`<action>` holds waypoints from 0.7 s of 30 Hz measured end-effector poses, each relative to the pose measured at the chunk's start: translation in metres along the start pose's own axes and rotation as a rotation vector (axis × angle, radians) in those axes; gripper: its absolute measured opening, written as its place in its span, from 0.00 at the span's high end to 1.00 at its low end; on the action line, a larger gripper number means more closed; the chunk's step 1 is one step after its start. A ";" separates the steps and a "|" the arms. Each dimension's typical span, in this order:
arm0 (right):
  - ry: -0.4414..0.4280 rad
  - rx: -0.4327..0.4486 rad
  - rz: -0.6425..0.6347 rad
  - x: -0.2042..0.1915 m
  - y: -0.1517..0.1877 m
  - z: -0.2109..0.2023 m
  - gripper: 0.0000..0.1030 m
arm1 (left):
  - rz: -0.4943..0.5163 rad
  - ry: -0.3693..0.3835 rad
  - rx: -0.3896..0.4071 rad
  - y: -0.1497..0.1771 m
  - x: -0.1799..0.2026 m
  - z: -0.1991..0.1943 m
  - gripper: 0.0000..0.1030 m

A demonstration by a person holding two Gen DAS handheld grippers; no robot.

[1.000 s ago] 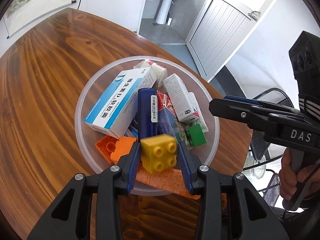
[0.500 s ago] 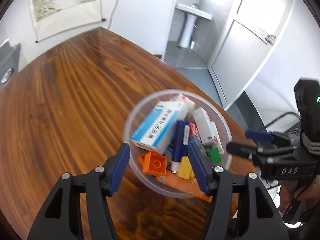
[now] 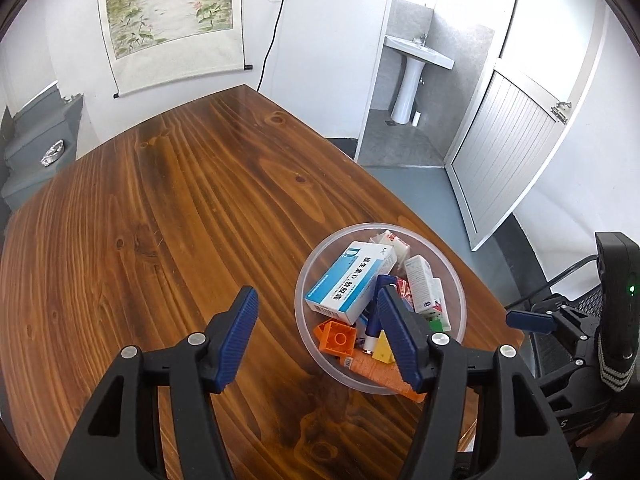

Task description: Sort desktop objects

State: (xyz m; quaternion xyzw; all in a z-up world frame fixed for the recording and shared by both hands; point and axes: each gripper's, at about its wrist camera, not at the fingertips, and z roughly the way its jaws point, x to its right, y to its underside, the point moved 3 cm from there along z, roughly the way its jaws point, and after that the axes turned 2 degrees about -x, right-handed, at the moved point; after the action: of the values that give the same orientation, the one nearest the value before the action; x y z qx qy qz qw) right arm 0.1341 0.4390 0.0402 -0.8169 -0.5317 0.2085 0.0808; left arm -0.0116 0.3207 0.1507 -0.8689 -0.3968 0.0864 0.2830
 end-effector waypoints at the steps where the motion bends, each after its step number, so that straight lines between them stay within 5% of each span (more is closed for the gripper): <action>1: -0.003 -0.001 -0.002 -0.003 0.002 -0.001 0.00 | 0.004 0.001 0.006 -0.001 0.001 -0.003 0.36; 21: 0.048 0.037 0.040 -0.018 0.012 -0.012 0.00 | 0.081 0.041 0.016 0.000 0.018 -0.033 0.36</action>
State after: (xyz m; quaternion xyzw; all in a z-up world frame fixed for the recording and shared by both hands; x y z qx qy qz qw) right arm 0.1431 0.4185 0.0518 -0.8306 -0.5091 0.2001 0.1045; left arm 0.0126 0.3200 0.1788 -0.8836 -0.3548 0.0828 0.2942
